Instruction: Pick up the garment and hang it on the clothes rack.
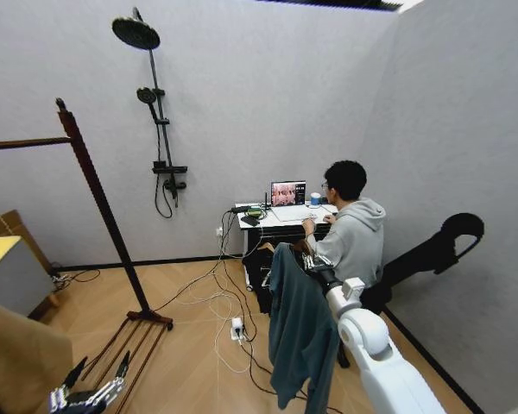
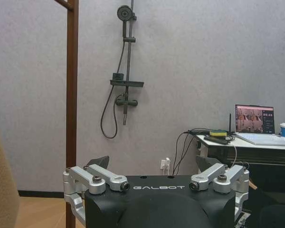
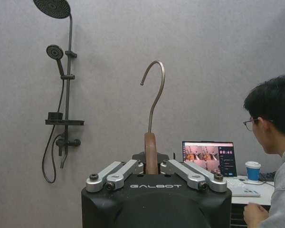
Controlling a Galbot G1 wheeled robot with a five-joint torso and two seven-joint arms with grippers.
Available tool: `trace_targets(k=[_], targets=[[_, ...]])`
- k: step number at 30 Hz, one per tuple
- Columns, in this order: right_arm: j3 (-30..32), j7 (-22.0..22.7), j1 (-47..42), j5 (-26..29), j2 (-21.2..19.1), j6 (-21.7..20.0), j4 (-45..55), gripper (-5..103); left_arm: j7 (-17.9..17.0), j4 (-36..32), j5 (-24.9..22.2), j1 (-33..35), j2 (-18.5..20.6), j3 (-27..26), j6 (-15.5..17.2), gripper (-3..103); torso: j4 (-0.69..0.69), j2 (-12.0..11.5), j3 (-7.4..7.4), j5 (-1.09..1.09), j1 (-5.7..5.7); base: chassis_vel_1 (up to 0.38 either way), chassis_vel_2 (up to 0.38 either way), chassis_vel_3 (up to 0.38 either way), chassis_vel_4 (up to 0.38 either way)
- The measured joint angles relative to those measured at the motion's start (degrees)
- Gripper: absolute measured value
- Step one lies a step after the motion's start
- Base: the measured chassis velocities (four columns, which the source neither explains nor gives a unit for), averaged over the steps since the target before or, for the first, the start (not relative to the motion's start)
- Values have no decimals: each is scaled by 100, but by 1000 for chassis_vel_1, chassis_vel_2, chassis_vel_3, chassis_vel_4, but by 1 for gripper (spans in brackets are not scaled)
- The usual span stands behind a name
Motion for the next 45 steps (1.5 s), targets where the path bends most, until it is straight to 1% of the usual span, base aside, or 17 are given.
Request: trace_targets(k=[8, 11, 14, 23, 29, 32, 35, 37, 39, 45], targets=[[87, -72, -126, 7, 0, 38, 140, 10, 0, 0, 0, 0, 0, 0, 0, 100, -1, -1, 0, -1, 1, -94, 100, 105, -98], [84, -157, -180, -20, 85, 72, 165, 10, 0, 0, 0, 0, 0, 0, 0, 100, 1, 0, 0, 0, 0, -67, 134, 122, -71], [83, -197, -182, -27, 113, 82, 164, 10, 0, 0, 0, 0, 0, 0, 0, 100, 0, 0, 0, 0, -1, -36, 141, 139, -55], [125, -282, -120, 28, 20, 94, 92, 10, 0, 0, 0, 0, 0, 0, 0, 100, 0, -1, 0, -1, 0, -24, 166, 174, -34], [128, -377, -67, 62, 8, 119, 4, 10, 0, 0, 0, 0, 0, 0, 0, 100, 0, -2, 1, 1, 1, -5, 193, 193, 9], [122, -410, -36, 65, 18, 137, -53, 10, 0, 0, 0, 0, 0, 0, 0, 100, 0, -1, -1, -2, -1, -3, 212, 216, 30], [111, -444, -6, 63, 55, 158, -123, 10, 0, 0, 0, 0, 0, 0, 0, 100, 0, -1, 0, 2, -1, 40, 228, 221, 31], [103, -452, 11, 58, 68, 169, -147, 10, 0, 0, 0, 0, 0, 0, 0, 100, 0, -2, 0, -2, 0, 49, 222, 206, 31], [96, -453, 19, 50, 82, 174, -174, 10, -1, 0, 0, 0, 0, 0, 0, 100, 1, -2, 0, 1, 0, 58, 218, 212, 30], [99, -463, 32, 27, 107, 202, -225, 10, 0, 0, 0, 0, 0, 0, 0, 100, -1, -1, 0, 0, -1, 23, 222, 223, 24]])
